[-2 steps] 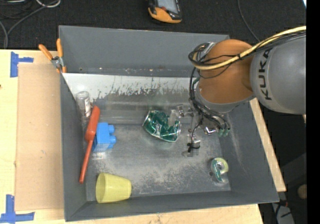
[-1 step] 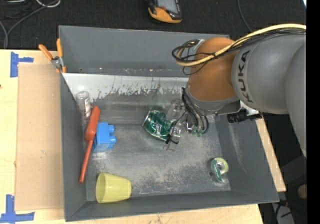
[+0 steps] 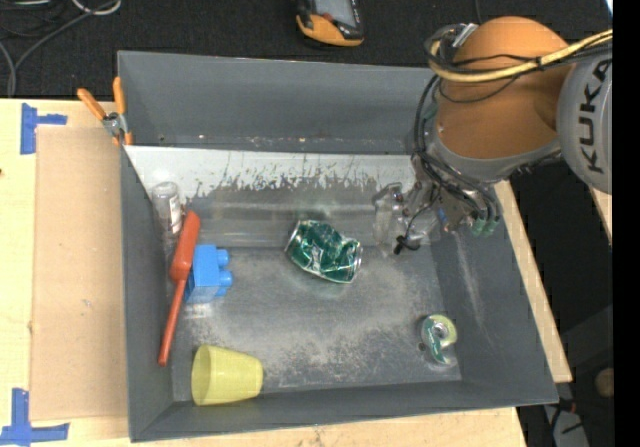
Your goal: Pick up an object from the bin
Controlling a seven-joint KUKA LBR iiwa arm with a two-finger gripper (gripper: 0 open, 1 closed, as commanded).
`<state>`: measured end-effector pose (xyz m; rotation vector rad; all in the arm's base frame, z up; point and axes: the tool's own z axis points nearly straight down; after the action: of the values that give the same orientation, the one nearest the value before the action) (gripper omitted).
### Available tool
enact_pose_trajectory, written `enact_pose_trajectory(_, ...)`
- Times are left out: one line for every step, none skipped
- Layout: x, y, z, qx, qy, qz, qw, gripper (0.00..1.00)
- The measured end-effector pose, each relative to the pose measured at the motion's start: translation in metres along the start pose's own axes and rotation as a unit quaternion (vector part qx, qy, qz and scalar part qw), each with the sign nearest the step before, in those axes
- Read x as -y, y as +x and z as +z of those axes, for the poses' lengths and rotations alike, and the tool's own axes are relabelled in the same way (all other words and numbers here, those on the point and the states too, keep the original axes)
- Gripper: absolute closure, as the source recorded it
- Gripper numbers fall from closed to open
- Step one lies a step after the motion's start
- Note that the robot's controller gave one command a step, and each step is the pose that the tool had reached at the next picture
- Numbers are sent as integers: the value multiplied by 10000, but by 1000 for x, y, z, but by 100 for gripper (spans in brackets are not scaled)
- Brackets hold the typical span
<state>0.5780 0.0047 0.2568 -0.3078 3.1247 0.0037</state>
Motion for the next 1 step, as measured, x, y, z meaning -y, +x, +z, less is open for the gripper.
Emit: enact_pose_trajectory(-1,1,3,-22,-11,1,10000,100)
